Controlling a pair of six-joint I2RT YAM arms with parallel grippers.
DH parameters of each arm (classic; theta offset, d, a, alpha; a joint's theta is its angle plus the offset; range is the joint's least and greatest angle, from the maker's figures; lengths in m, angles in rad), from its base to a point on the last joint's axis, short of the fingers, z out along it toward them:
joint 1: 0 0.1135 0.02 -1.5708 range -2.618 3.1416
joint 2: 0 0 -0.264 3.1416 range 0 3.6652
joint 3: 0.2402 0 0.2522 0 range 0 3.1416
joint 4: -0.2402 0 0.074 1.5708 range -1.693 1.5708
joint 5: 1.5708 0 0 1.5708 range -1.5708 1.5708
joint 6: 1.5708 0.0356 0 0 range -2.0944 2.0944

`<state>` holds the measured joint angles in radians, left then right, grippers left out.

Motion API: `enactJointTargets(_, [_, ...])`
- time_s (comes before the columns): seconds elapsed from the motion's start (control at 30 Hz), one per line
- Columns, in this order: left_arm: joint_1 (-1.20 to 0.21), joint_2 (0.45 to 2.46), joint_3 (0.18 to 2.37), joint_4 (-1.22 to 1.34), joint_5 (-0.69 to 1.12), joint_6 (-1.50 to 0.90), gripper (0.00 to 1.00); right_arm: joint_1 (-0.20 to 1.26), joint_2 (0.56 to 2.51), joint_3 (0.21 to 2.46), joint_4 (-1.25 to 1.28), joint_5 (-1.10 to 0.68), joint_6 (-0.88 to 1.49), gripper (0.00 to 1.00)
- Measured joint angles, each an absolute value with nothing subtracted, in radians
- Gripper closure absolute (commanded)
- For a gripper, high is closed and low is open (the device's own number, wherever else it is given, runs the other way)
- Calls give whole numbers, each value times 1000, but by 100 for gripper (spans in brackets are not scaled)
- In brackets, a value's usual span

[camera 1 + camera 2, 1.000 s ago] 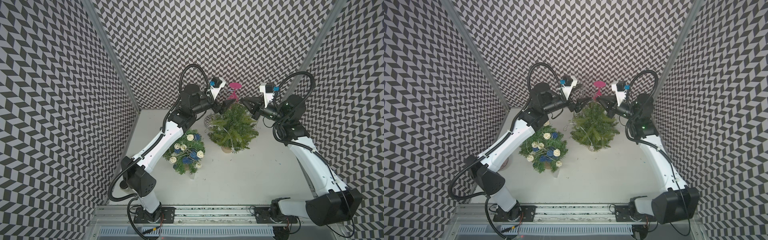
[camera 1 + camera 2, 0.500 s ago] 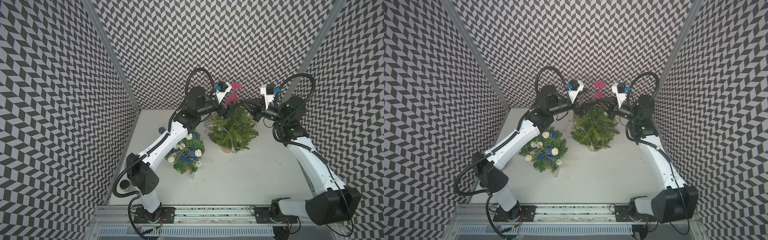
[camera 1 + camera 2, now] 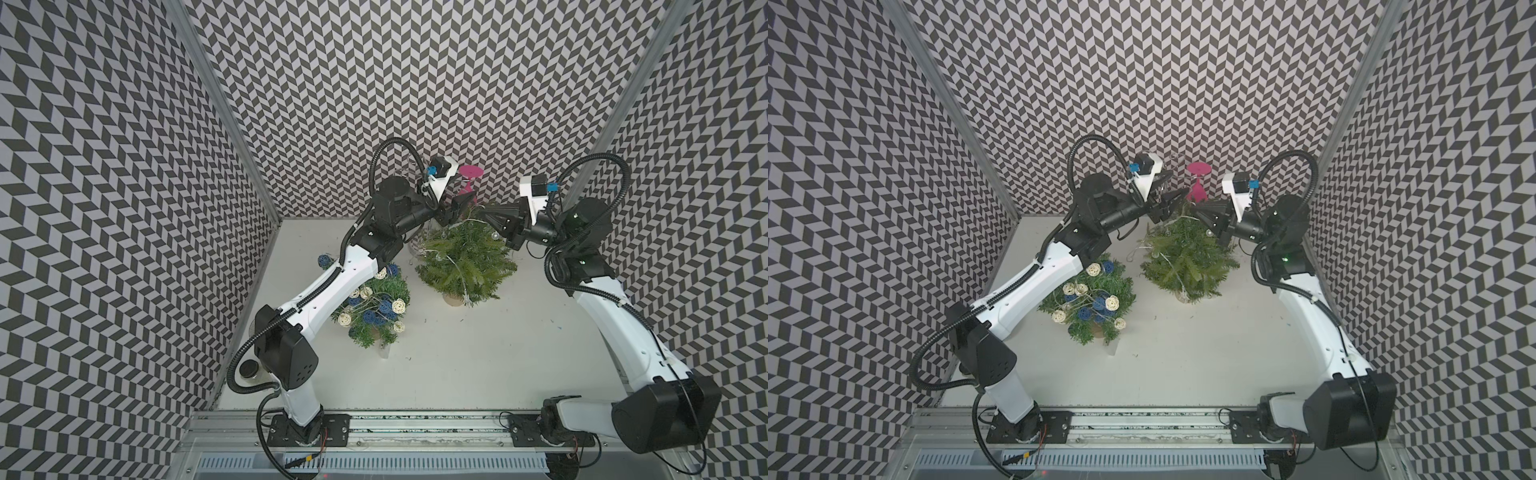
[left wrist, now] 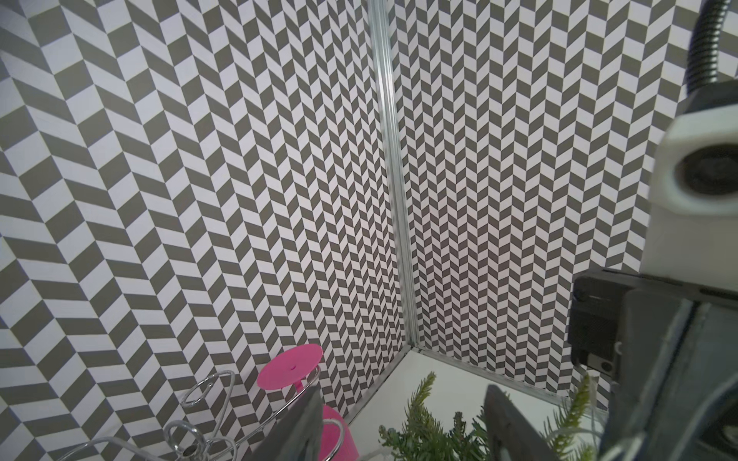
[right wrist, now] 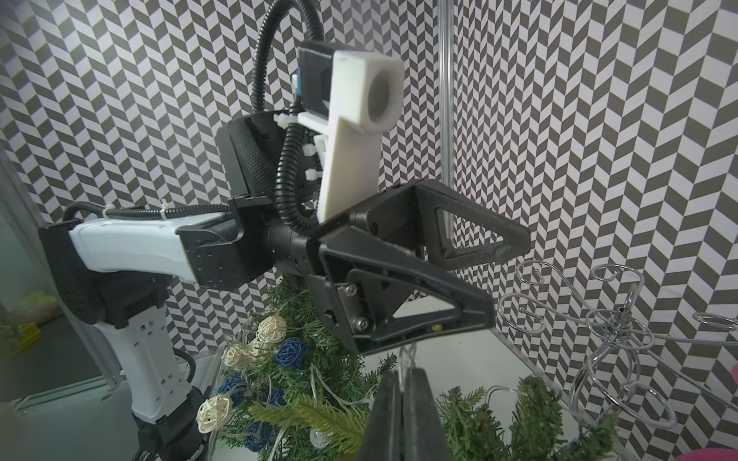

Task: Wrap string light around the christmas tree
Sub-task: Wrap the light string around the Christmas tree.

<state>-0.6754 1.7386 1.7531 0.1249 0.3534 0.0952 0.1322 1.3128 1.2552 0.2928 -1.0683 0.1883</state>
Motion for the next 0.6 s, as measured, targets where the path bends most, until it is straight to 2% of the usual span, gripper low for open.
enactJointTargets(0.17, [-699,1706,1695,127,353,139,28,118,1301,1256,301,-1053,204,100])
enactJointTargets(0.33, [-698,1657,1635,135,324,159,19,109,1295,1265,275,-1012,191,100])
enactJointTargets(0.6, [-697,1633,1633,138,328,190,19,108,1295,1277,239,-958,176,100])
